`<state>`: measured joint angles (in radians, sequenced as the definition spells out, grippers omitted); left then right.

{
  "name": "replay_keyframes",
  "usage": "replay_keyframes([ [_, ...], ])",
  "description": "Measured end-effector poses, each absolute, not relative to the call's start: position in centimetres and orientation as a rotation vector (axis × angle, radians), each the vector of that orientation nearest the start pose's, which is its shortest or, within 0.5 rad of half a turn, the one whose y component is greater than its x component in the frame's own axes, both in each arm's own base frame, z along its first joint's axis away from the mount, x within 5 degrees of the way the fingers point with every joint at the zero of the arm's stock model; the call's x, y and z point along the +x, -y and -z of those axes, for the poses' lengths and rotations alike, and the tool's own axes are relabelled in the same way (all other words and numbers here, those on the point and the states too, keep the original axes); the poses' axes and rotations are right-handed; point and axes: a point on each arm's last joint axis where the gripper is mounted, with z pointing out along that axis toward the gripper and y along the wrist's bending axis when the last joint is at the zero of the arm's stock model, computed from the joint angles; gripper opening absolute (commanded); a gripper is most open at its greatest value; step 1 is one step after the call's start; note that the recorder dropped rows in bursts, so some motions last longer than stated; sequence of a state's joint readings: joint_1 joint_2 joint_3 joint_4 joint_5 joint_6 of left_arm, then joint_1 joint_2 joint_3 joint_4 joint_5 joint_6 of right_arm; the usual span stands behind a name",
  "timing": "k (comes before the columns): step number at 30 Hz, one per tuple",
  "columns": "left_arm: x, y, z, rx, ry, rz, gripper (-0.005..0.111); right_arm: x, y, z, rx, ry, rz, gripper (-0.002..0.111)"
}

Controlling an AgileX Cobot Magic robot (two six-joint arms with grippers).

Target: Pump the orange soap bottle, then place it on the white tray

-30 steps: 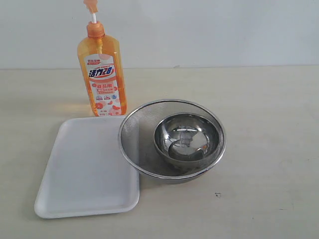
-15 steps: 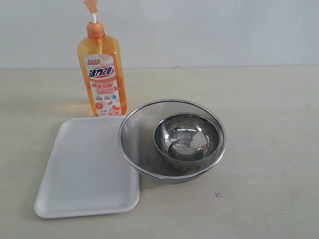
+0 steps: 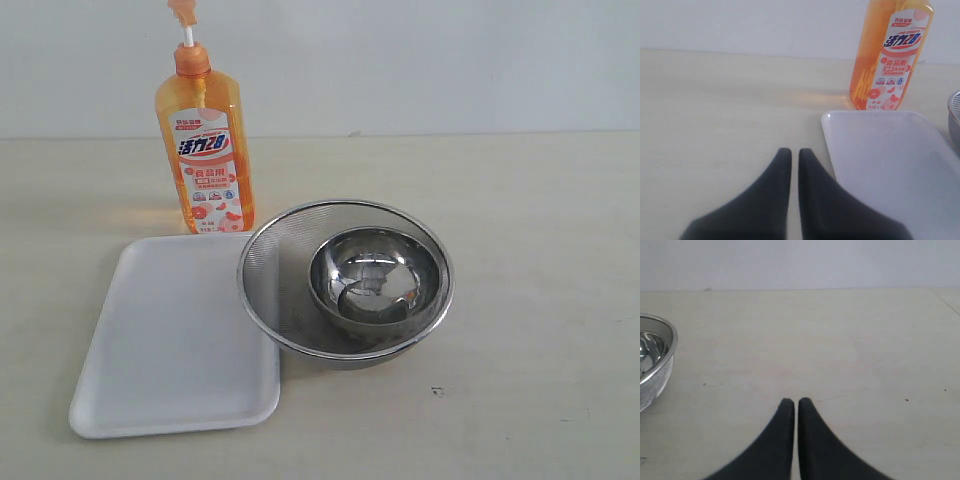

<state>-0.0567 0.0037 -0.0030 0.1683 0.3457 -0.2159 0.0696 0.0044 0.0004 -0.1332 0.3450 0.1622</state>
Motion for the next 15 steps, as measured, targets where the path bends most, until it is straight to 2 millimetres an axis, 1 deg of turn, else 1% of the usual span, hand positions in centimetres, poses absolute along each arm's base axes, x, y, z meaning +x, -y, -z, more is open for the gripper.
replay_keyframes([
  [6, 5.4, -0.1, -18.6, -0.045, -1.796, 0.044, 0.005, 5.4, 0.0, -18.2, 0.002, -1.830, -0.034, 0.000],
  [11, 5.6, 0.2, -20.0, -0.062, -1.640, 0.118, 0.005, 5.4, 0.0, -18.2, 0.002, -1.830, -0.034, 0.000],
  [15, 5.6, 0.3, -21.3, -0.110, -1.542, 0.199, 0.005, 5.4, 0.0, -18.2, 0.002, -1.830, -0.034, 0.000],
])
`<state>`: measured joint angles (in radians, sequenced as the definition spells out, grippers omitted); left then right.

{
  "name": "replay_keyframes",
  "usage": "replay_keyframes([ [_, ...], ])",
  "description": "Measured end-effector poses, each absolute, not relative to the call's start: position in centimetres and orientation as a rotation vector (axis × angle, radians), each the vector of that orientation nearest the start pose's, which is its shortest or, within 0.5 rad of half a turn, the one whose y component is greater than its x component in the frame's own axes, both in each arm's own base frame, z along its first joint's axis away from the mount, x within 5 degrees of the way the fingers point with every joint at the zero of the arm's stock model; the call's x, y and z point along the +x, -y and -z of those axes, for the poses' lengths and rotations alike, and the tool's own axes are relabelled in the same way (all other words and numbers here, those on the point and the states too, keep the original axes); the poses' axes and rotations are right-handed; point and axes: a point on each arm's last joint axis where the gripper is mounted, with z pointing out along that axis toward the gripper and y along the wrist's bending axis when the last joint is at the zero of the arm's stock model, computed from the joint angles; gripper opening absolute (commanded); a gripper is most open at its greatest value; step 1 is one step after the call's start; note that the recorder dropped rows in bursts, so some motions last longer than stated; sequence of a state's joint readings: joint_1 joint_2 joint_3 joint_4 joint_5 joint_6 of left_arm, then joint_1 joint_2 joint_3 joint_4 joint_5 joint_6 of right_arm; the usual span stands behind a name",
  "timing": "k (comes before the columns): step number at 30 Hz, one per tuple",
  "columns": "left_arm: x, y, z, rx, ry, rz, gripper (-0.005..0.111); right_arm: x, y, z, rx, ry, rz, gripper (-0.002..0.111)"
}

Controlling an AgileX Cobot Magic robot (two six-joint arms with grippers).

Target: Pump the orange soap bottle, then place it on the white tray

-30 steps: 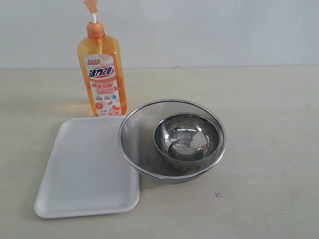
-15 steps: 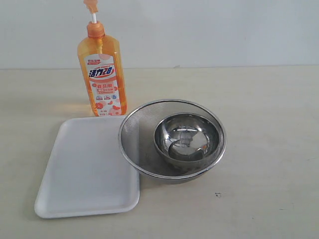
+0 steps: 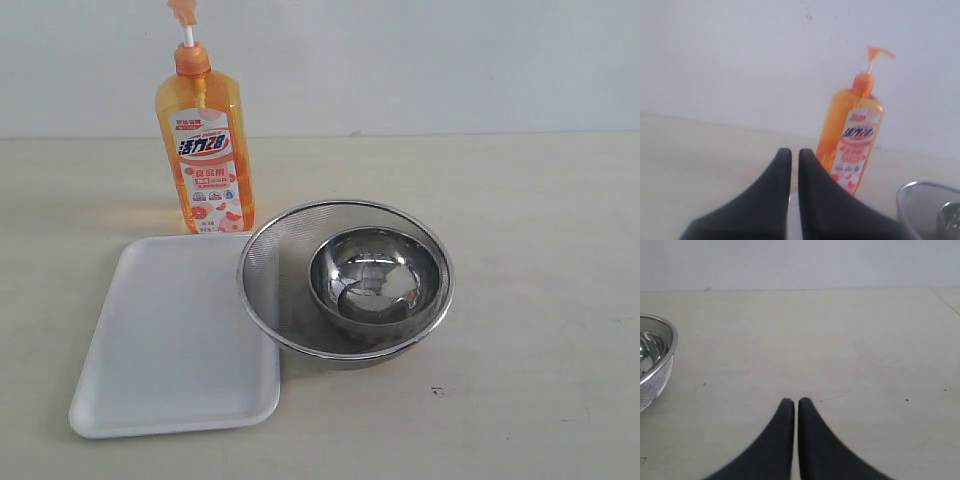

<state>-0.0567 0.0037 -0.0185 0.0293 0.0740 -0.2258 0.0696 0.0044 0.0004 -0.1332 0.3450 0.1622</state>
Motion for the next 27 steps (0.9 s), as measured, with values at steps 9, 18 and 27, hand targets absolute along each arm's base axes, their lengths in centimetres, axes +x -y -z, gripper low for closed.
replay_keyframes([
  [9, 5.3, 0.3, -23.3, -0.195, -1.449, 0.315, 0.005, 5.4, 0.0, -18.2, 0.002, -1.830, -0.034, 0.000],
  [18, 5.3, 0.4, -23.3, -0.373, -1.425, 0.520, 0.005, 5.4, 0.0, -18.2, 0.002, -1.830, -0.034, 0.000],
  [27, 5.0, 0.3, -26.8, -0.376, -1.336, 0.554, 0.005, 5.4, 0.0, -18.2, 0.002, -1.830, -0.034, 0.000],
])
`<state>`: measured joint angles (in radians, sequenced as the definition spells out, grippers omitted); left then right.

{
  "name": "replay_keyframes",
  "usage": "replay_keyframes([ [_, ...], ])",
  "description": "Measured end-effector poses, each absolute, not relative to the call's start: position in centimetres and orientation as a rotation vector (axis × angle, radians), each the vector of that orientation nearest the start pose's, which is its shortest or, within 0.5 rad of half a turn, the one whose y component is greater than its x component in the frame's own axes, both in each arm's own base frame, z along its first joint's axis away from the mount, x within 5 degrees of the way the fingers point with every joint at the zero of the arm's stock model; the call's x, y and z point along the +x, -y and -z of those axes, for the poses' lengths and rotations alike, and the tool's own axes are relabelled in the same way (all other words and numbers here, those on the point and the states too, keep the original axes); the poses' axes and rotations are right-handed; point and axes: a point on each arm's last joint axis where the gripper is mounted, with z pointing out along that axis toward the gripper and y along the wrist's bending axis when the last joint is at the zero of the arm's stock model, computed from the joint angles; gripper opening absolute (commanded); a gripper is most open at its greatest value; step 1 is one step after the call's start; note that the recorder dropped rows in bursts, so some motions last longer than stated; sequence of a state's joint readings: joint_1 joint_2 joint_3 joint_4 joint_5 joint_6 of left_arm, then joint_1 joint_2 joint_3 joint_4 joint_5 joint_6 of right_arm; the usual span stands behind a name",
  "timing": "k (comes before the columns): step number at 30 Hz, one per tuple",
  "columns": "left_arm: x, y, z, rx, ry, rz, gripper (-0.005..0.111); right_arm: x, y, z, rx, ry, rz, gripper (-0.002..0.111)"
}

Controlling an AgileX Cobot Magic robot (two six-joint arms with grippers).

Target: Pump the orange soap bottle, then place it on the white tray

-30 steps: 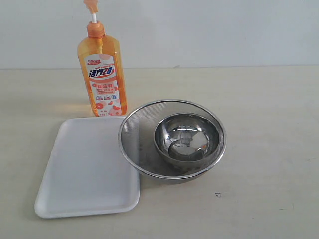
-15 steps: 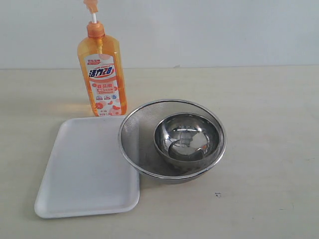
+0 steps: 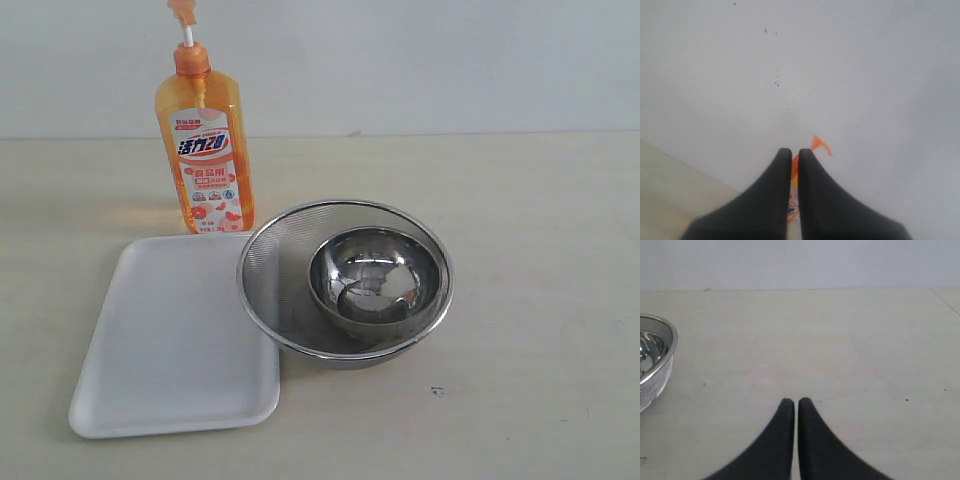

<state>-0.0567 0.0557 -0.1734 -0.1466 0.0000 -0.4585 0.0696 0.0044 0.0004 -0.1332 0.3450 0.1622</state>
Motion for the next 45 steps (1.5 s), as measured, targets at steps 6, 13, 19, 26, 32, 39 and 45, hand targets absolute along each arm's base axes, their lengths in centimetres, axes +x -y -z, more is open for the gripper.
replay_keyframes([
  [6, 6.8, 0.7, -31.3, -0.256, -1.480, 0.428, 0.005, 5.4, 0.0, -18.2, 0.002, -1.830, -0.034, 0.000],
  [13, 11.5, 1.8, -32.1, 0.026, -1.767, 0.222, 0.005, 5.4, 0.0, -18.2, 0.002, -1.830, -0.034, 0.000],
  [19, 16.4, 2.8, -29.0, 0.232, -1.943, 0.100, 0.005, 5.4, 0.0, -18.2, 0.002, -1.830, -0.034, 0.000],
  [26, 21.1, 3.0, -26.2, 0.274, -1.971, 0.001, 0.005, 5.4, 0.0, -18.2, 0.002, -1.830, -0.034, 0.000],
  [32, 24.5, 3.4, -24.9, 0.356, -1.963, -0.071, 0.005, 5.4, 0.0, -18.2, 0.002, -1.830, -0.034, 0.000],
  [39, 28.2, 4.0, -25.7, 0.407, -1.892, -0.056, 0.005, 5.4, 0.0, -18.2, 0.002, -1.830, -0.034, 0.000],
  [45, 30.3, 1.3, -26.6, 0.386, -1.701, 0.235, 0.005, 5.4, 0.0, -18.2, 0.002, -1.830, -0.034, 0.000],
])
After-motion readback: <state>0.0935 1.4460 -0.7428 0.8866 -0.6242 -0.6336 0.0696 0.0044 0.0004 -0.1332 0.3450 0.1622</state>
